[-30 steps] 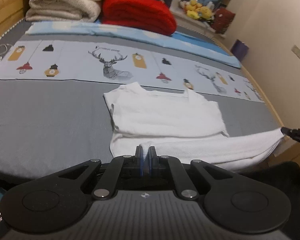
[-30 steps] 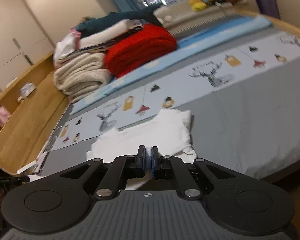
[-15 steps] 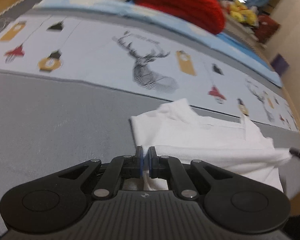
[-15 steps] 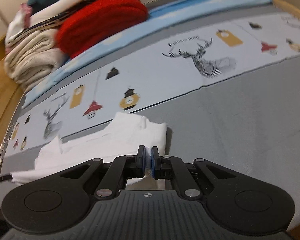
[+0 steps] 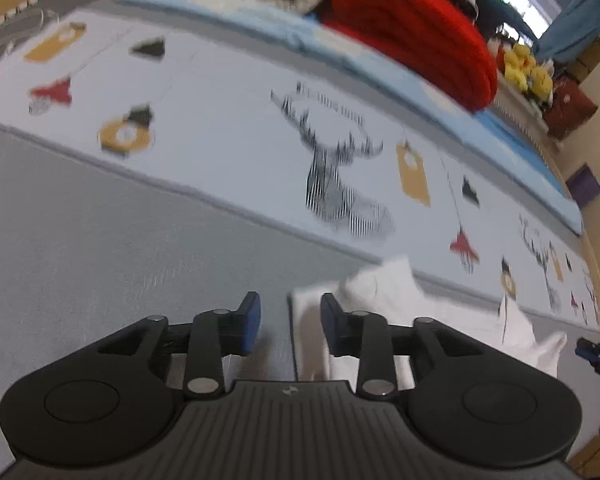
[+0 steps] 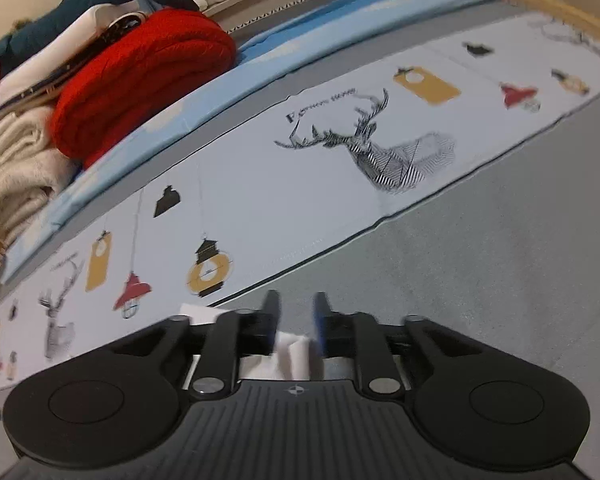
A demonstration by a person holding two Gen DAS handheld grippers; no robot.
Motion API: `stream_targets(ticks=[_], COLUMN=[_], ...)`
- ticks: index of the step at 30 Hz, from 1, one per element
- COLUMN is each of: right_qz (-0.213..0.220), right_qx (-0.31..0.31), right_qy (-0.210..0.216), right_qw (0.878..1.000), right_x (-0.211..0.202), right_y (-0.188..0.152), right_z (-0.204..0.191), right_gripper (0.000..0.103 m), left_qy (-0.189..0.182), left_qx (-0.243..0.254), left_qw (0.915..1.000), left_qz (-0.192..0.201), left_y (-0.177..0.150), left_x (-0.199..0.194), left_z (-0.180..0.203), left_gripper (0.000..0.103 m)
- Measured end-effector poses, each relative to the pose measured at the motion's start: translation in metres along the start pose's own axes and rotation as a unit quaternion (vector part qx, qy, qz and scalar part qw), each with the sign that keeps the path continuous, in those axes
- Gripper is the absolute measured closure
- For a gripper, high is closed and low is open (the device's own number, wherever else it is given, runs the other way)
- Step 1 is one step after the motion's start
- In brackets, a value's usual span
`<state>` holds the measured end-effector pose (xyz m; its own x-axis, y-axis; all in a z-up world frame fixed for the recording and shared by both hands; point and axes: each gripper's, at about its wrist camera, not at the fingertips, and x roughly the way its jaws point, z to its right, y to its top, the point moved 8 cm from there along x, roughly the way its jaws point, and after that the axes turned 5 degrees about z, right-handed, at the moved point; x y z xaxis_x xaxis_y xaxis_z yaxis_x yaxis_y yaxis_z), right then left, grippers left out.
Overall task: Fold small clothes
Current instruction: 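Lift the hem with both grippers and fold it toward the collar, then lay the folded hem down and open both grippers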
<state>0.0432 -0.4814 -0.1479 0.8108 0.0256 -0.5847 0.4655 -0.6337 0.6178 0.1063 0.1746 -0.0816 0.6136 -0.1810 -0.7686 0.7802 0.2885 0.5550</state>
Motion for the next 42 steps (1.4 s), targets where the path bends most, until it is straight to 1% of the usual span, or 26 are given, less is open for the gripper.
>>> stream_targets(ticks=[1,3,5,7,11,14,21,24,25,26,27,28,29,31,33,35,37,38,39,40,41,42], right_qz=[-0.008,-0.025,-0.039,-0.051,-0.057,-0.054,-0.050,-0.050,-0.046,-0.043,-0.043,-0.043,-0.043,-0.038,-0.008,0.033,0.065,0.077,0.082,0.081,0.072,0.056], right_qx=[0.002,-0.019,-0.053,-0.078,-0.104,-0.110,-0.114,-0.119,-0.121,-0.120,-0.118,-0.114,-0.111,-0.100,-0.076,-0.055,-0.057,-0.054,-0.048,-0.044,-0.041,-0.036], right_qy=[0.001,0.008,0.013,0.003,-0.012,-0.018,-0.032,-0.033,-0.033,-0.034,-0.033,-0.033,-0.032,-0.031,-0.025,-0.012,-0.021,-0.023,-0.023,-0.028,-0.036,-0.044], right_qw=[1.000,0.999,0.998,0.996,0.993,0.992,0.992,0.991,0.991,0.991,0.992,0.992,0.992,0.994,0.997,0.998,0.996,0.995,0.995,0.995,0.996,0.997], right_x=[0.000,0.000,-0.002,-0.002,0.000,0.002,0.024,0.032,0.033,0.035,0.037,0.040,0.042,0.045,0.038,0.028,0.023,0.022,0.023,0.025,0.029,0.035], right_y=[-0.003,-0.013,-0.025,-0.036,-0.046,-0.047,-0.042,-0.042,-0.041,-0.040,-0.039,-0.039,-0.038,-0.035,-0.024,-0.010,-0.002,0.002,0.004,0.004,0.003,0.000], right_z=[0.000,-0.005,-0.012,-0.014,-0.019,-0.024,-0.030,-0.035,-0.037,-0.038,-0.039,-0.039,-0.038,-0.038,-0.038,-0.042,-0.045,-0.045,-0.046,-0.045,-0.043,-0.041], right_gripper=[0.079,0.079,0.076,0.076,0.076,0.076,0.076,0.076,0.076,0.076,0.079,0.088,0.094,0.097,0.098,0.098,0.098,0.098,0.097,0.094,0.091,0.079], left_qy=[-0.004,-0.002,0.001,0.003,0.011,0.031,0.048,0.051,0.049,0.045,0.038,0.030,0.027,0.028,0.020,0.026,0.024,0.027,0.035,0.042,0.044,0.045], left_qx=[0.007,0.034,0.052,0.059,0.059,0.054,0.047,0.048,0.043,0.041,0.040,0.041,0.044,0.045,0.035,0.042,0.042,0.041,0.043,0.049,0.055,0.056], left_qw=[0.9999,0.9991,0.9980,0.9976,0.9978,0.9978,0.9973,0.9972,0.9975,0.9979,0.9983,0.9985,0.9986,0.9983,0.9977,0.9954,0.9941,0.9943,0.9948,0.9953,0.9965,0.9973], left_qz=[-0.013,-0.028,-0.034,-0.037,-0.028,-0.021,-0.030,-0.027,-0.025,-0.023,-0.021,-0.020,-0.012,0.023,0.055,0.082,0.097,0.095,0.086,0.072,0.046,0.018], left_y=[-0.006,-0.017,-0.026,-0.032,-0.035,-0.030,-0.021,-0.017,-0.015,-0.013,-0.011,-0.010,-0.007,0.006,0.018,0.027,0.033,0.034,0.031,0.028,0.021,0.013], left_x=[0.001,0.001,0.003,0.006,0.009,0.015,0.044,0.054,0.056,0.057,0.058,0.059,0.058,0.050,0.044,0.040,0.040,0.043,0.048,0.053,0.059,0.065], left_z=[0.001,0.007,0.014,0.021,0.031,0.033,0.036,0.035,0.035,0.036,0.038,0.040,0.042,0.043,0.043,0.045,0.049,0.051,0.052,0.052,0.051,0.048], left_gripper=[0.062,0.062,0.062,0.062,0.062,0.062,0.062,0.063,0.067,0.079,0.089,0.098,0.099,0.099,0.099,0.099,0.099,0.096,0.095,0.093,0.087,0.086])
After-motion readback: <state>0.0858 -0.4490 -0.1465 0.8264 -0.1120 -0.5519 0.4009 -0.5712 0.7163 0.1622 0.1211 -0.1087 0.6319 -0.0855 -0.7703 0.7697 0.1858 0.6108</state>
